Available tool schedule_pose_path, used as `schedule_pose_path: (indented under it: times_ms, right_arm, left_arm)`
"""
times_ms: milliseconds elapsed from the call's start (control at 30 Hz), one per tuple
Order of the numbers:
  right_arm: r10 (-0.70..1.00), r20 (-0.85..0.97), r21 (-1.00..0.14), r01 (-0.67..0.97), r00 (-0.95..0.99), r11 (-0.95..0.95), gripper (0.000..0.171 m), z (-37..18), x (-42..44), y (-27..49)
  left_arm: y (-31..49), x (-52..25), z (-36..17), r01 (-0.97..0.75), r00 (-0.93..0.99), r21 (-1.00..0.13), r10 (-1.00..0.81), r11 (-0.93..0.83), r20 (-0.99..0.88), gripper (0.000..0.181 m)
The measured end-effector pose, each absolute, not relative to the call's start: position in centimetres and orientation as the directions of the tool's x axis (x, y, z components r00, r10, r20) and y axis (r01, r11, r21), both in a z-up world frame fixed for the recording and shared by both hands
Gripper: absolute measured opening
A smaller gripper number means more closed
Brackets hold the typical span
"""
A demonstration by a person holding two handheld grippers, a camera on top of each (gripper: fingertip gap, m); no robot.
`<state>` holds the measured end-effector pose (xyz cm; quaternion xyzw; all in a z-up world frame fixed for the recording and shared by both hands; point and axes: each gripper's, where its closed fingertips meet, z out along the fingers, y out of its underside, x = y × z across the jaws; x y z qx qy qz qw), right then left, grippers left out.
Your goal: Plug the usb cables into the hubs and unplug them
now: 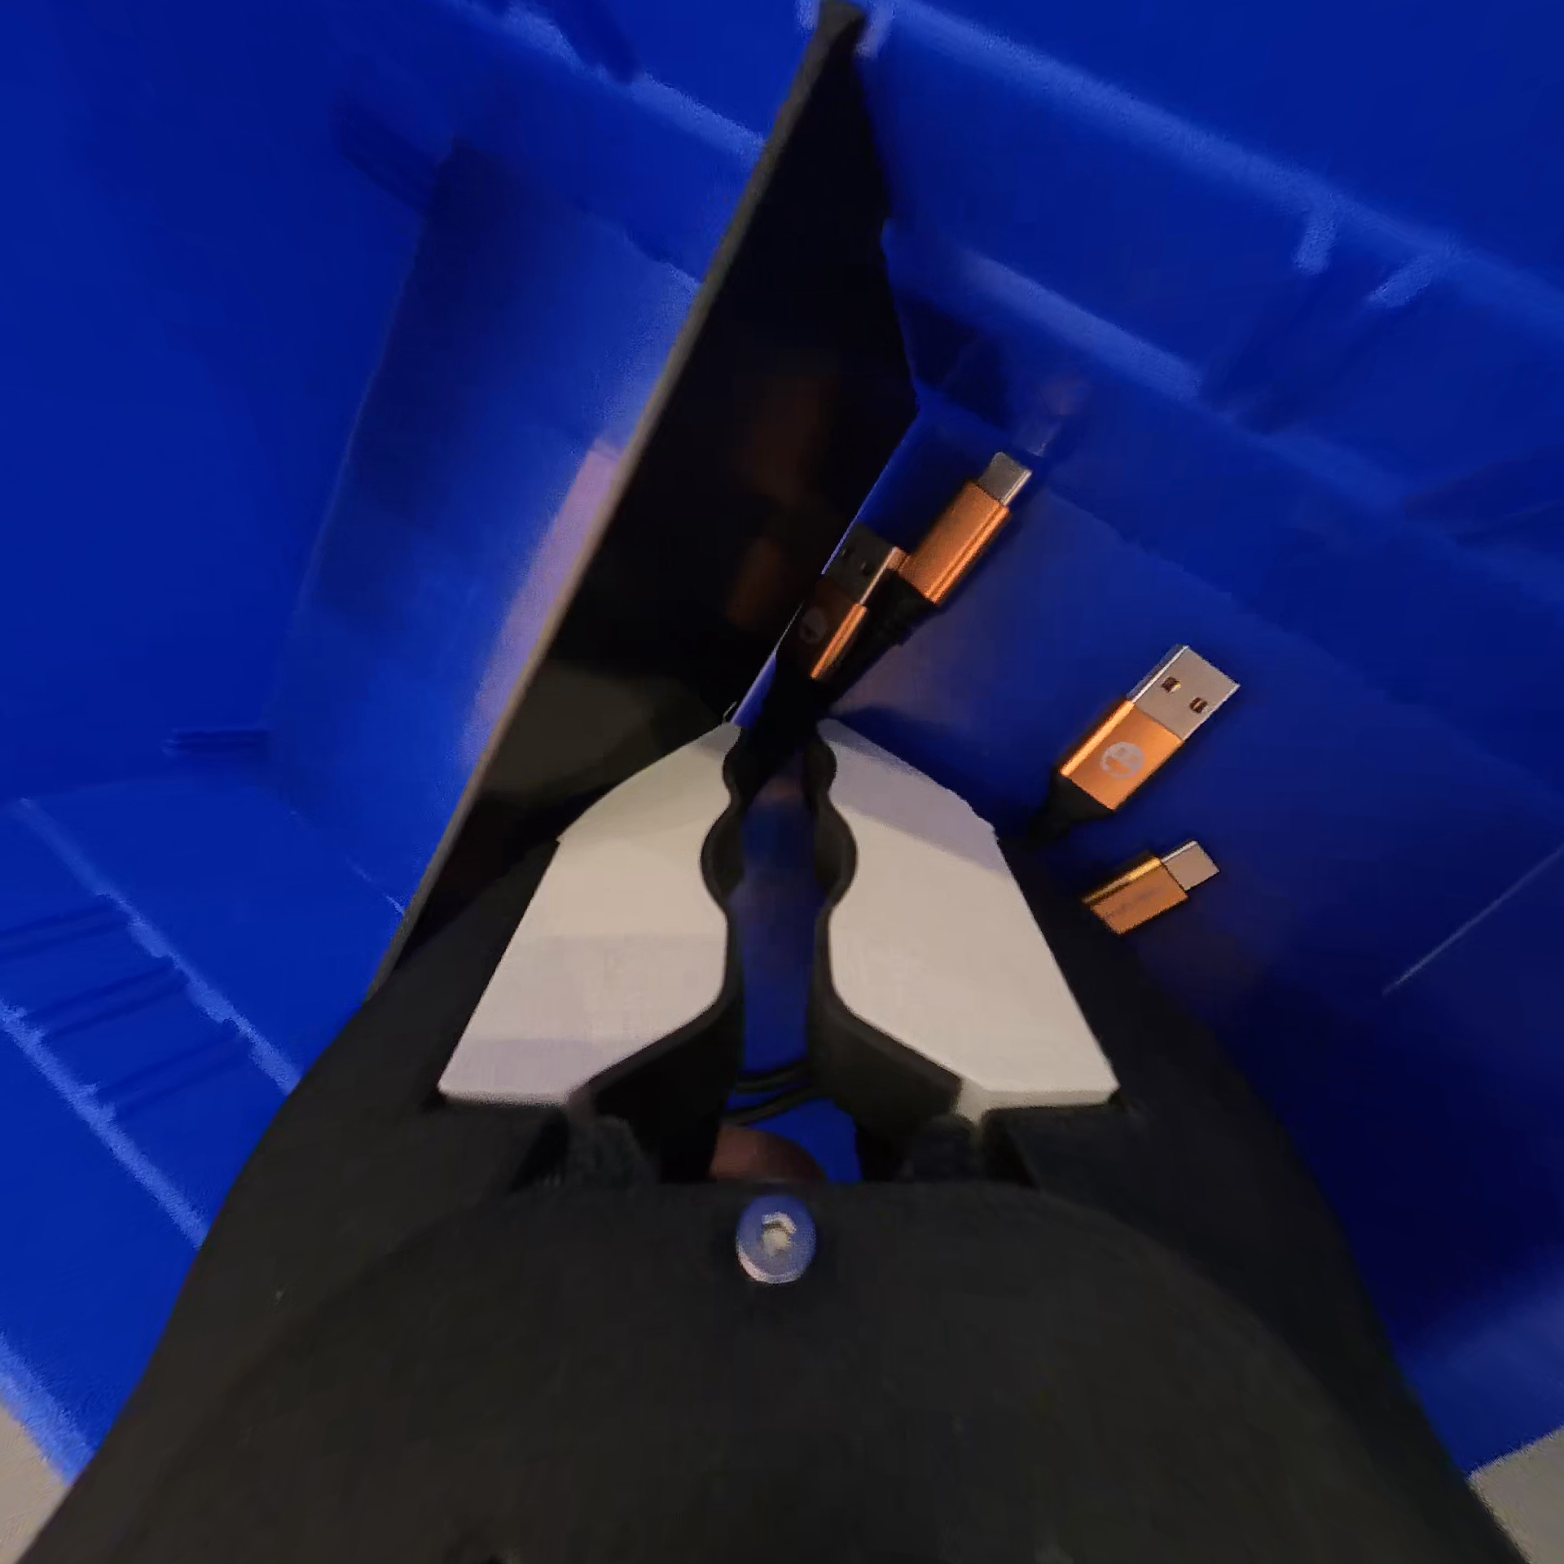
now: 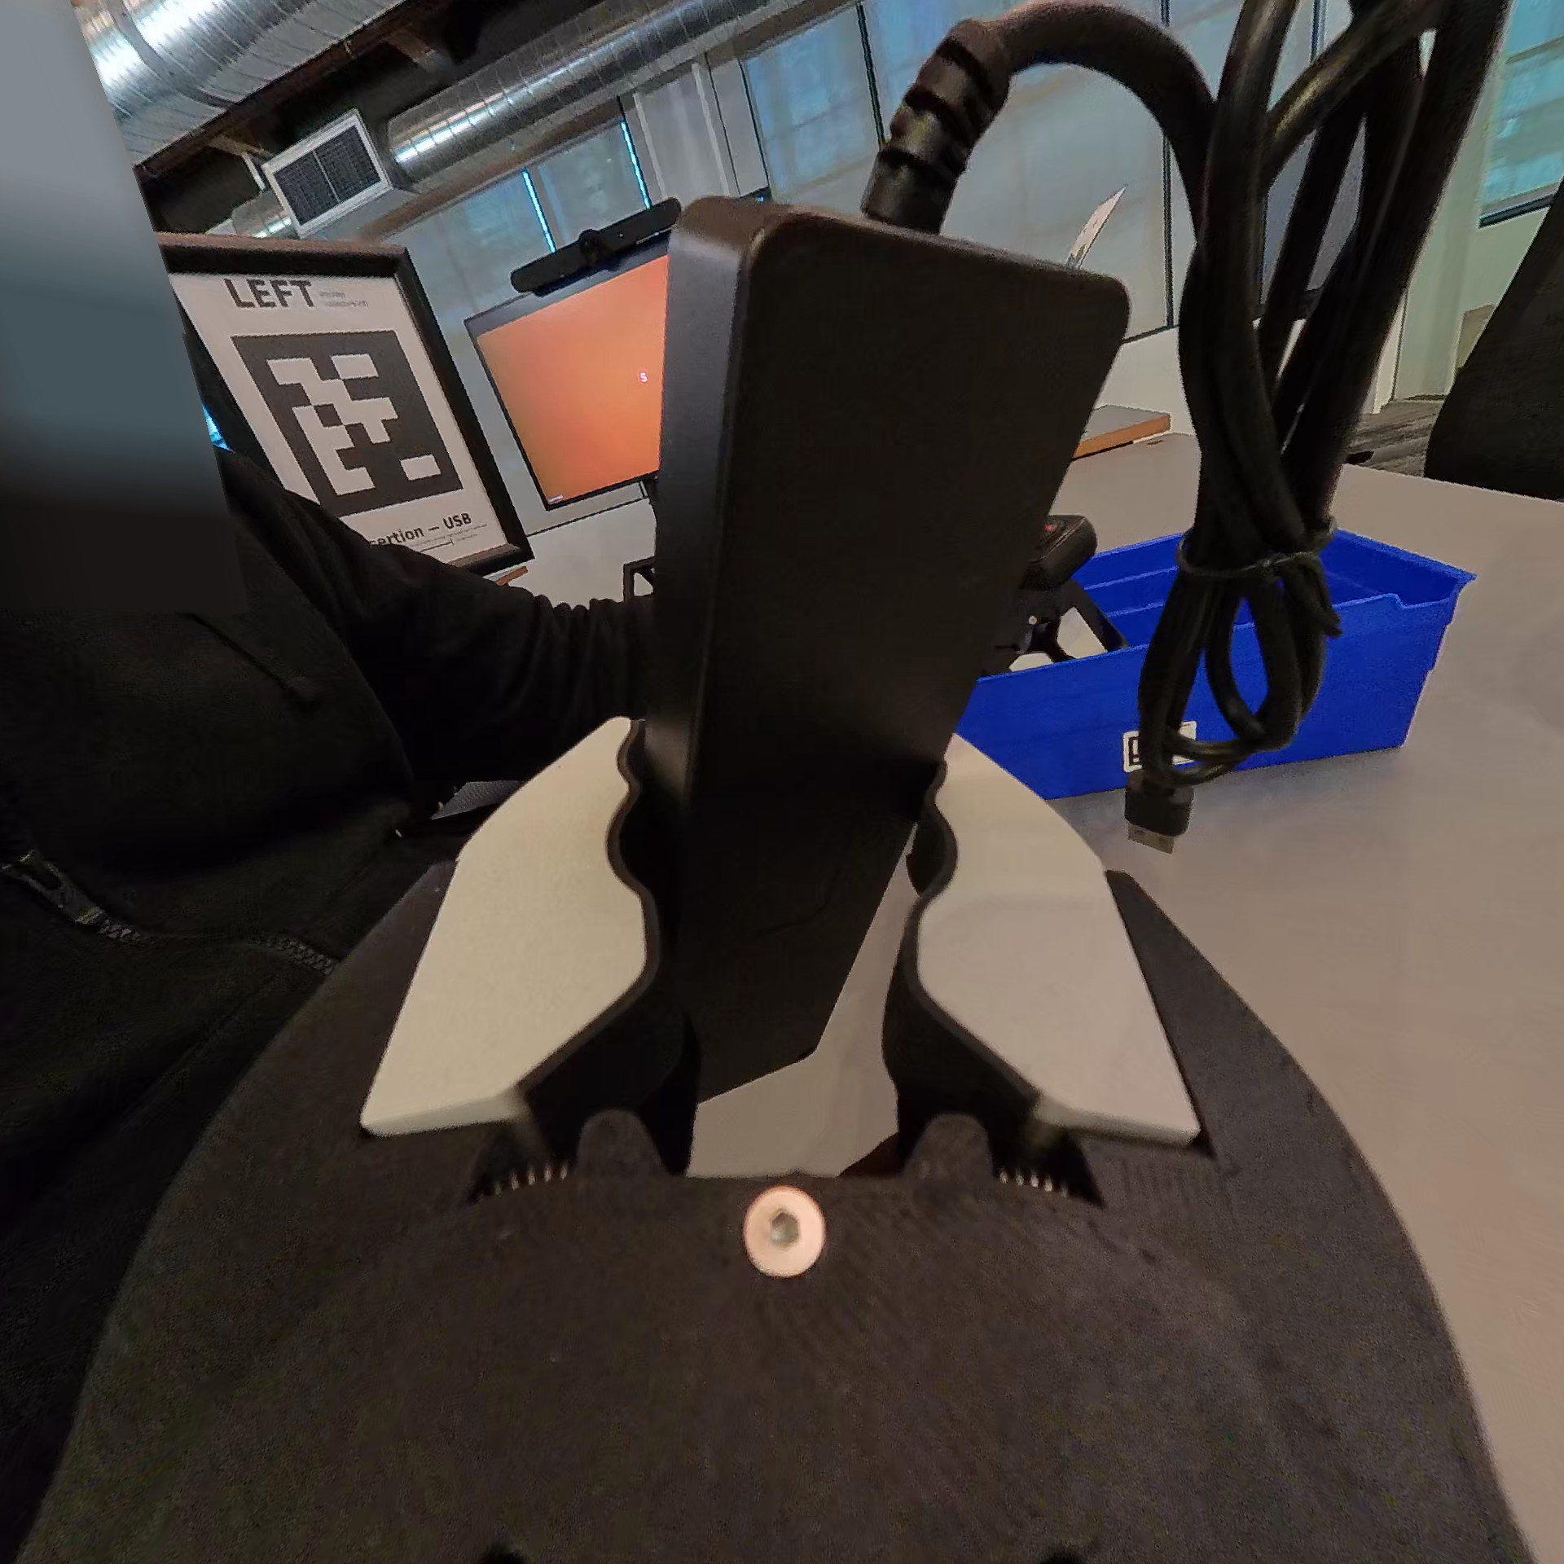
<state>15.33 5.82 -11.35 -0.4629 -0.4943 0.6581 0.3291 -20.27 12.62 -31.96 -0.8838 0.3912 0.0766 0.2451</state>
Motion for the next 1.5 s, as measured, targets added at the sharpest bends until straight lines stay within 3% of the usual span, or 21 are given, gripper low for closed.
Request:
schedule_pose_path:
  times_ms: [167,267,333,433,600,700,867,1067,1500]
  right_arm:
    - [0.889,-0.288,-0.954,0.023,-0.356,-0.3,0.059,-11.3,15.3,5.9]
    - [0.89,-0.288,-0.954,0.026,-0.354,-0.299,0.059,-11.4,15.3,5.9]
    - [0.89,-0.289,-0.953,0.024,-0.353,-0.301,0.059,-11.3,15.3,5.9]
    - [0.889,-0.294,-0.952,0.023,-0.352,-0.305,0.059,-11.4,15.4,6.1]
    - [0.887,-0.295,-0.952,0.026,-0.354,-0.306,0.059,-11.5,15.3,6.1]
    - [0.887,-0.296,-0.951,0.021,-0.355,-0.309,0.059,-11.4,15.4,6.1]
    - [0.884,-0.301,-0.949,0.019,-0.358,-0.316,0.059,-11.3,15.4,6.2]
    - [0.888,-0.292,-0.951,0.012,-0.355,-0.308,0.059,-11.0,15.6,6.1]
    - [0.895,-0.285,-0.953,0.003,-0.342,-0.302,0.059,-11.0,15.6,6.4]
  left_arm:
    - [12.2,-19.8,-32.0,-0.645,0.747,-0.408,-0.646,-0.646,-0.159,0.022]
    - [11.1,-19.2,-32.1,-0.628,0.752,-0.372,-0.656,-0.683,-0.066,0.023]
    - [10.3,-19.1,-32.1,-0.663,0.724,-0.335,-0.687,-0.669,-0.06,0.022]
    - [10.2,-18.3,-31.7,-0.674,0.702,-0.375,-0.71,-0.636,-0.056,0.023]
    - [11.7,-19.6,-31.8,-0.699,0.7,-0.383,-0.688,-0.604,-0.192,0.039]
    - [11.7,-19.4,-31.8,-0.678,0.716,-0.392,-0.68,-0.622,-0.161,0.042]
    - [11.9,-18.6,-32.1,-0.557,0.783,-0.453,-0.622,-0.696,-0.007,0.027]
    - [11.6,-18.4,-32.1,-0.603,0.754,-0.444,-0.656,-0.663,-0.045,0.011]
    - [11.0,-19.1,-29.3,-0.656,0.723,-0.466,-0.671,-0.593,-0.164,0.005]
